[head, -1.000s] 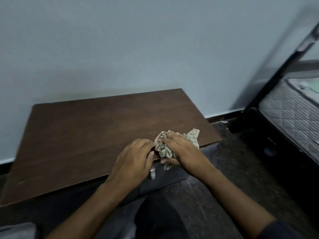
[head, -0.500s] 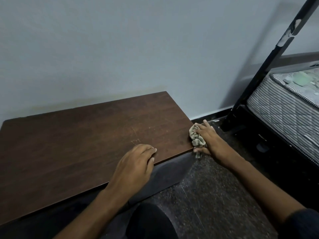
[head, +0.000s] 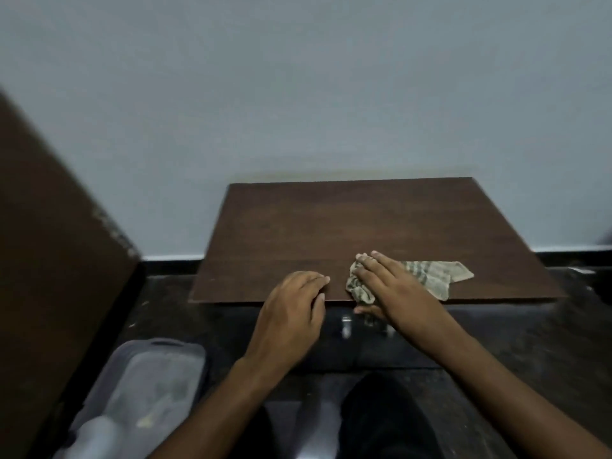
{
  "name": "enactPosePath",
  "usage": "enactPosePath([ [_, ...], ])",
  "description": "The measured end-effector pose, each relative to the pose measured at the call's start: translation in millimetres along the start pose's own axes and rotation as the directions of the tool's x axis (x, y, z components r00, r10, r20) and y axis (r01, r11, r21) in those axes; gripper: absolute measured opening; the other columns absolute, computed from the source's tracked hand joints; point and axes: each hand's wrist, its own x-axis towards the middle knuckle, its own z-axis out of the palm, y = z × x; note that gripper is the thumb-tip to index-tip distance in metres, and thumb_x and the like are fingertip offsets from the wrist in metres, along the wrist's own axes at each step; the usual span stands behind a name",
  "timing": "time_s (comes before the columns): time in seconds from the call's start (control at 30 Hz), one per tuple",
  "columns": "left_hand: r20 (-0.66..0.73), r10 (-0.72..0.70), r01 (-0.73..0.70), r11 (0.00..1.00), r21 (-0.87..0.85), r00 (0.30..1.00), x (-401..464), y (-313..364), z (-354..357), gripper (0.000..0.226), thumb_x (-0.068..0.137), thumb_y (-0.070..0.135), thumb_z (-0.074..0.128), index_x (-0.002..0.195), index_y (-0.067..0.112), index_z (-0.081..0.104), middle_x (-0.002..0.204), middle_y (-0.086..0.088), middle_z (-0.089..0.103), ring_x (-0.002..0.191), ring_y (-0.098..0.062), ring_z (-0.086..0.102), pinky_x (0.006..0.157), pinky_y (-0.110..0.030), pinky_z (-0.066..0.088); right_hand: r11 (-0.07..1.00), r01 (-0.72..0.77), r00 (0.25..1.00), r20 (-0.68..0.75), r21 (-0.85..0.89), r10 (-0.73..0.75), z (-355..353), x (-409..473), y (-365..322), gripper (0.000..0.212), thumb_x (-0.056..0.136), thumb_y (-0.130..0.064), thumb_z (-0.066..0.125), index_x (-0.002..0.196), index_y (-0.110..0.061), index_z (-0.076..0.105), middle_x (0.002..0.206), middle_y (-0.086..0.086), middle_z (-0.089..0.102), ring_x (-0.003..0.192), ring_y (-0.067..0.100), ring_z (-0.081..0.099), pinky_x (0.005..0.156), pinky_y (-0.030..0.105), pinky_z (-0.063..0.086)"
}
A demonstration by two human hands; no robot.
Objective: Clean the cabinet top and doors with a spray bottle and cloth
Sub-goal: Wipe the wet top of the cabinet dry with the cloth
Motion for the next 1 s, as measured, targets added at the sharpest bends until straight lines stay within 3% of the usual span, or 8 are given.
enactPosePath([
  [0.13,-0.079,-0.086,0.094,0.991,0.094,0.993,-37,-41,-39,0.031,0.089,0.015,0.058,0.118,0.011,0.065,0.118,-0.001,0.064,0.114,-0.016,0.057,0.103,-0.027,0.042,0.999,0.048,0.999,-0.006,0.022,-0.048,9,36,-47,0.064,0.083,-0.050,0.058,0.125,-0.003,0.064,0.133,0.018,0.061,0.122,0.039,0.059,0.104,0.048,0.048],
  [0.23,-0.178,-0.227,0.251,0.959,0.130,0.958,-54,-70,-65,0.036,0.085,0.008,0.059,0.120,0.008,0.064,0.121,-0.005,0.064,0.113,-0.021,0.058,0.103,-0.031,0.043,0.998,0.059,0.998,-0.016,0.037,-0.058,19,60,-75,0.065,0.088,-0.054,0.048,0.124,-0.003,0.065,0.132,0.019,0.062,0.120,0.039,0.060,0.103,0.048,0.049],
  [0.4,-0.272,-0.398,0.427,0.903,0.054,0.876,-69,-102,-85,0.047,0.082,0.001,0.052,0.128,0.007,0.058,0.128,-0.006,0.059,0.119,-0.023,0.052,0.104,-0.036,0.043,0.985,0.125,0.992,-0.007,0.117,-0.125,38,126,-154,0.068,0.083,-0.056,0.045,0.117,-0.001,0.067,0.126,0.022,0.065,0.115,0.042,0.062,0.098,0.051,0.051],
  [0.5,-0.314,-0.455,0.472,0.881,-0.024,0.833,-76,-111,-84,0.045,0.086,0.002,0.050,0.131,0.009,0.056,0.131,-0.004,0.057,0.123,-0.021,0.048,0.106,-0.031,0.038,0.977,0.148,0.989,-0.011,0.156,-0.148,49,157,-192,0.060,0.086,-0.049,0.058,0.122,0.000,0.063,0.131,0.024,0.060,0.122,0.043,0.057,0.104,0.052,0.047],
  [0.67,-0.331,-0.476,0.476,0.875,-0.086,0.815,-74,-129,-74,0.041,0.082,0.000,0.050,0.119,0.011,0.065,0.119,-0.003,0.065,0.112,-0.021,0.057,0.100,-0.029,0.042,0.981,0.129,0.992,-0.016,0.143,-0.128,57,172,-210,0.065,0.088,-0.053,0.036,0.123,-0.004,0.061,0.133,0.022,0.058,0.126,0.040,0.051,0.103,0.053,0.044],
  [0.8,-0.387,-0.492,0.482,0.866,-0.129,0.780,-73,-132,-68,0.035,0.078,-0.004,0.052,0.104,0.008,0.073,0.102,-0.009,0.073,0.096,-0.026,0.065,0.090,-0.027,0.045,0.979,0.130,0.991,-0.064,0.157,-0.121,57,169,-207,0.063,0.090,-0.054,0.042,0.123,-0.004,0.060,0.133,0.021,0.058,0.127,0.040,0.050,0.104,0.051,0.041],
  [0.9,-0.456,-0.488,0.483,0.865,-0.137,0.744,-73,-130,-70,0.042,0.080,-0.008,0.049,0.110,0.010,0.073,0.106,0.000,0.071,0.100,-0.016,0.065,0.095,-0.021,0.046,0.982,0.152,0.985,-0.097,0.115,-0.141,55,163,-209,0.052,0.092,-0.045,0.057,0.128,-0.009,0.056,0.138,0.017,0.054,0.133,0.036,0.045,0.108,0.048,0.036],
  [1.0,-0.539,-0.419,0.389,0.904,-0.175,0.731,-75,-122,-68,0.043,0.081,-0.012,0.049,0.110,0.009,0.073,0.107,0.002,0.069,0.100,-0.009,0.063,0.095,-0.015,0.044,0.983,0.167,0.976,-0.152,0.076,-0.154,56,155,-212,0.037,0.100,-0.026,0.042,0.132,-0.011,0.052,0.139,0.015,0.052,0.136,0.035,0.042,0.109,0.046,0.035],
])
